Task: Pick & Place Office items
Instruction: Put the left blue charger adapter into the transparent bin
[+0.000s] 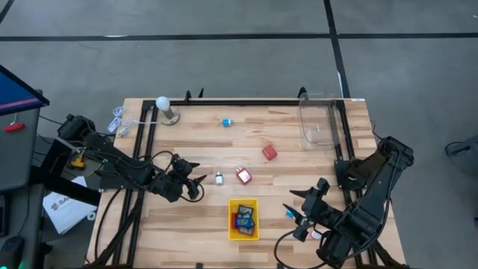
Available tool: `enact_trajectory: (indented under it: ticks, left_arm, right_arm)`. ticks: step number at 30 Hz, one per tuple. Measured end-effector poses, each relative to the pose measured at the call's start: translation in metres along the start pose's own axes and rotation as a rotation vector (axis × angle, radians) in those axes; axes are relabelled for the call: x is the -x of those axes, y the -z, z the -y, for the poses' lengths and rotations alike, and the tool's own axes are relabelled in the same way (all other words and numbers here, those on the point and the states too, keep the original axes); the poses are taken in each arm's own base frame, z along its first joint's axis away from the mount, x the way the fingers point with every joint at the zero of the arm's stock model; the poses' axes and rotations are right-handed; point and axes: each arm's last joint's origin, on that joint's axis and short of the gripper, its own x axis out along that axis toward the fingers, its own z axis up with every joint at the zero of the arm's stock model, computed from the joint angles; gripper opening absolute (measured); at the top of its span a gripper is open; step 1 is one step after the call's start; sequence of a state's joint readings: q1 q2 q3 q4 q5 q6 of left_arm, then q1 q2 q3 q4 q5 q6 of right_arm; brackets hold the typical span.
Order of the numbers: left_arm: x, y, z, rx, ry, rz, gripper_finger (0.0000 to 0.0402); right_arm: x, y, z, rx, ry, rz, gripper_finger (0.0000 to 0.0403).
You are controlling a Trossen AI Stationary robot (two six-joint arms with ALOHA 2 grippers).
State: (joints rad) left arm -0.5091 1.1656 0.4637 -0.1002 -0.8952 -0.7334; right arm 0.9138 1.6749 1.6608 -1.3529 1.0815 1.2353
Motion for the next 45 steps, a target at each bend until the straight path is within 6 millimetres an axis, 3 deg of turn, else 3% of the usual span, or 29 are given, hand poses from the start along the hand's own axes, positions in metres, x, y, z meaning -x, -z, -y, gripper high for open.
enact_trajectory:
  ticks: [7,14,23,29,37,45]
  left_arm:
    - [0.001,-0.018,0.010,-0.151,0.002,0.164,0.0263]
    - [-0.013,-0.051,0.003,-0.140,-0.041,0.311,0.0263]
    - [-0.020,-0.089,-0.027,-0.092,-0.114,0.454,0.0263]
    - [-0.017,-0.109,-0.055,-0.092,-0.101,0.524,0.0263]
    - [-0.003,-0.103,-0.065,-0.259,0.020,0.427,0.0253]
    - [0.007,-0.086,-0.091,-0.203,-0.066,0.397,0.0260]
  right_arm:
    - [-0.008,-0.002,0.000,0.054,0.034,0.021,0.0203]
    - [-0.022,-0.007,0.004,0.139,0.095,0.029,0.0203]
    - [-0.039,-0.015,0.021,0.202,0.224,0.040,0.0203]
    - [-0.063,-0.031,0.051,0.194,0.333,-0.069,0.0203]
    - [-0.081,-0.065,0.092,0.181,0.359,-0.121,0.0203]
    - [-0.122,-0.083,0.108,0.182,0.300,-0.211,0.0203]
